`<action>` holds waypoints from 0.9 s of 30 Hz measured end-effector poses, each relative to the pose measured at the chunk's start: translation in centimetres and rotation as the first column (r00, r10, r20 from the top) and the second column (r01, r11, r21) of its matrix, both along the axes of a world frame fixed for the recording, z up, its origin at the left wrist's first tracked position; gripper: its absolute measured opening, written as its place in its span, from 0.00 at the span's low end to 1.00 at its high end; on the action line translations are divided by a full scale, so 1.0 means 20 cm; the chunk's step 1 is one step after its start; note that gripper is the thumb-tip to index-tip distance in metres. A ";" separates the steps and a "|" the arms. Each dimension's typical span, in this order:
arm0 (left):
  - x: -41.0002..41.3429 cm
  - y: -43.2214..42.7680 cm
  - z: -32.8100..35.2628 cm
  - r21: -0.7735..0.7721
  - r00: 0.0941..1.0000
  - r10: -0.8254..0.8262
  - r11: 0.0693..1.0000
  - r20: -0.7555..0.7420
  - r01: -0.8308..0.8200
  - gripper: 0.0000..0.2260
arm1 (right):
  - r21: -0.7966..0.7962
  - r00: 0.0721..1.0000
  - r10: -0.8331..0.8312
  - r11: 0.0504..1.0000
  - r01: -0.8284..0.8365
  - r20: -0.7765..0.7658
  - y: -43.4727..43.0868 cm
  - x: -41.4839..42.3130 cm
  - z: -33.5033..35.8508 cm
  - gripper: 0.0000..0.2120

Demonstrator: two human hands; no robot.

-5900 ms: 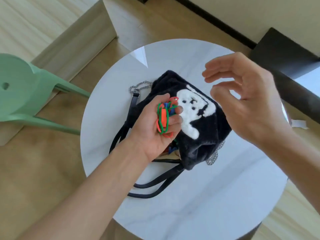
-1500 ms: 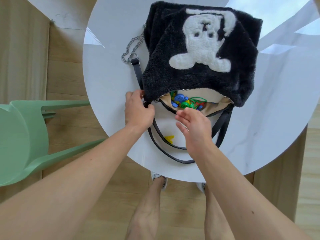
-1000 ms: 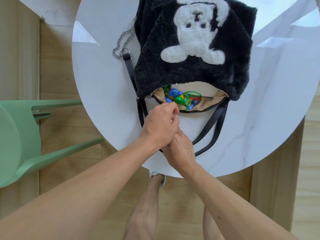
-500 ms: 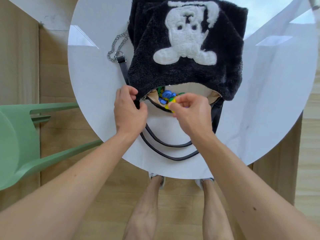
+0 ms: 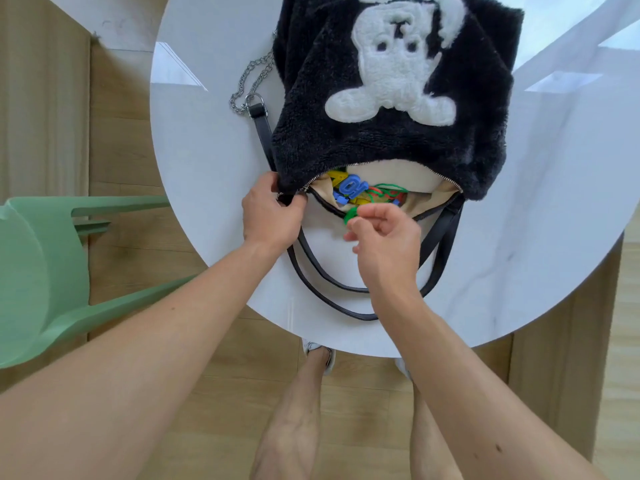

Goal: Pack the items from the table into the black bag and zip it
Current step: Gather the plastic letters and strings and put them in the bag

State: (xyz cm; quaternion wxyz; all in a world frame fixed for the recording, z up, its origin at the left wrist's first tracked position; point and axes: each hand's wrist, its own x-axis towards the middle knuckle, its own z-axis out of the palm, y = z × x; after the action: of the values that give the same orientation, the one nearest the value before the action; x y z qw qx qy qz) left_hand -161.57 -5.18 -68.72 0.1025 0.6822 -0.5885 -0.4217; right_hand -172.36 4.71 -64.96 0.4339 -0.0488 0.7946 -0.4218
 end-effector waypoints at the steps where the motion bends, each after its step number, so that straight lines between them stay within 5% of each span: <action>1: 0.00 -0.01 0.00 0.024 1.000 -0.016 1.000 -0.008 0.016 0.10 | 0.015 0.998 0.051 0.999 -0.052 0.034 0.02 0.03 -0.01 0.07; 9: 0.07 -0.10 0.04 0.097 0.975 -0.198 0.973 -0.099 0.207 0.06 | 0.012 0.976 0.204 0.979 -0.206 0.077 -0.13 0.20 -0.05 0.19; 16: 0.11 -0.12 0.10 0.033 0.943 -0.329 0.943 -0.050 0.331 0.06 | 0.075 0.980 0.176 0.983 -0.169 -0.089 -0.06 0.22 -0.03 0.05; 19: 0.13 -0.13 0.11 0.042 0.935 -0.354 0.935 0.003 0.353 0.11 | 0.332 0.833 0.409 0.897 -0.291 -0.373 0.13 0.12 -0.09 0.09; 23: 0.12 -0.14 0.12 0.048 0.929 -0.369 0.928 0.010 0.368 0.11 | 0.616 0.611 0.721 0.653 -0.442 -0.327 0.25 0.04 -0.18 0.19; 27: 0.12 -0.13 0.13 0.060 0.936 -0.351 0.935 0.005 0.350 0.12 | 0.615 0.541 0.778 0.604 -0.507 -0.318 0.24 0.08 -0.21 0.20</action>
State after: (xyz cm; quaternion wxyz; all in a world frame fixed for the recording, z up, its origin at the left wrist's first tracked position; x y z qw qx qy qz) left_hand -159.12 -7.76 -66.21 0.0011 0.5722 -0.6889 -0.4449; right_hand -170.71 9.57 -69.19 0.3068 -0.3654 0.8788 0.0063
